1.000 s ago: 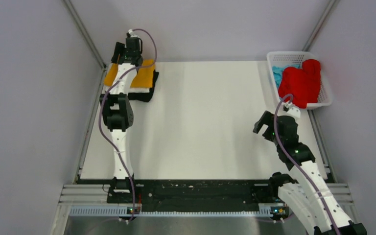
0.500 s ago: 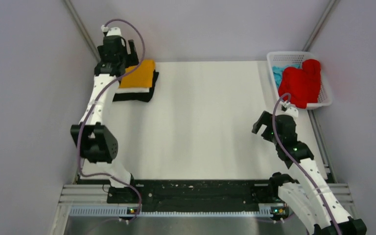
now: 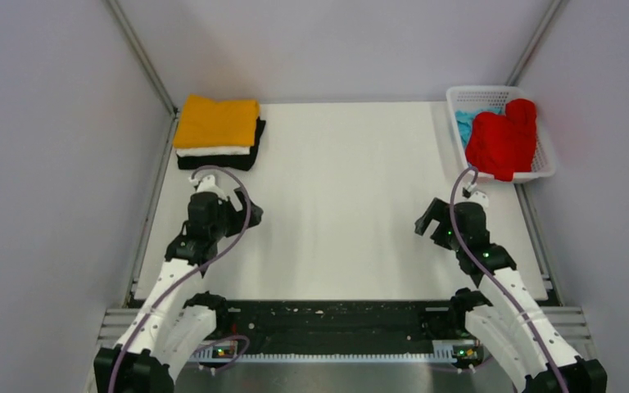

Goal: Fold and stack the t-shirts
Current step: Reset both arms

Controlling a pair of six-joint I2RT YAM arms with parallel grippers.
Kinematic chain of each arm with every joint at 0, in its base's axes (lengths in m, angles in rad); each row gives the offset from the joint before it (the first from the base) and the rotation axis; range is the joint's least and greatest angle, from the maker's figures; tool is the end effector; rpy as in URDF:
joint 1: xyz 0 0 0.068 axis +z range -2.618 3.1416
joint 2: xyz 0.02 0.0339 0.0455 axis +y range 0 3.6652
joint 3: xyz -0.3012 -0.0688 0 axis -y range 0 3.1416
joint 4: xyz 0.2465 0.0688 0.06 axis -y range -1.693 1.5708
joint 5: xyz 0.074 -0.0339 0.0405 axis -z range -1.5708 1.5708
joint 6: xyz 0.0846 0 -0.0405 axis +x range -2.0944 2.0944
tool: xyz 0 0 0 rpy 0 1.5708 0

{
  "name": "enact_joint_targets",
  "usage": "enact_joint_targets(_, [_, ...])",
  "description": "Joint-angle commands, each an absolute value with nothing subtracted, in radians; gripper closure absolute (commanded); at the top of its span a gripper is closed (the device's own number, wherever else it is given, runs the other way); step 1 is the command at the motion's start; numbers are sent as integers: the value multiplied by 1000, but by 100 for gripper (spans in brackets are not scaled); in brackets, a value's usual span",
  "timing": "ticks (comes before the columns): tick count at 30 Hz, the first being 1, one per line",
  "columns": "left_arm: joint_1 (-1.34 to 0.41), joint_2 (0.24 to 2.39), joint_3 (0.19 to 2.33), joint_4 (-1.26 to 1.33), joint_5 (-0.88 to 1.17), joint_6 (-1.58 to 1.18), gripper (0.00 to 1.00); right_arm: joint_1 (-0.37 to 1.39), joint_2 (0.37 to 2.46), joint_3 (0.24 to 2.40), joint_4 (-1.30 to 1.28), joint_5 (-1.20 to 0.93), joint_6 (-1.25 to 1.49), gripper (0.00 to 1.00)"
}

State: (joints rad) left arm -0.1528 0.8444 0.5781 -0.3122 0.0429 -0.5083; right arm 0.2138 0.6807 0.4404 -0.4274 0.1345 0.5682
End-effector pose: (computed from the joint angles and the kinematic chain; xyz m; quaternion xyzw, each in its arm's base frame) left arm 0.2033 -0.0350 0.2450 -0.1454 0.8672 -0.1723 0.4440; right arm 0.1622 0.0236 0.2049 0.1871 0.8785 0.1100 0.4256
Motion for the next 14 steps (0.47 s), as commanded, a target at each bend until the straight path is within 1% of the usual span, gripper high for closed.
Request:
enact_joint_targets(1, [-156,724,497,-253,37,-578,1,217,668,409,-346,150,601,1])
enact_joint_targets(8, [-156,722,523,-292,21,-557,1,218,610,404,-354,222,583,1])
enact_joint_targets(14, [-156,722,526,-303,22,-556,1,218,547,386,-343,219,549,1])
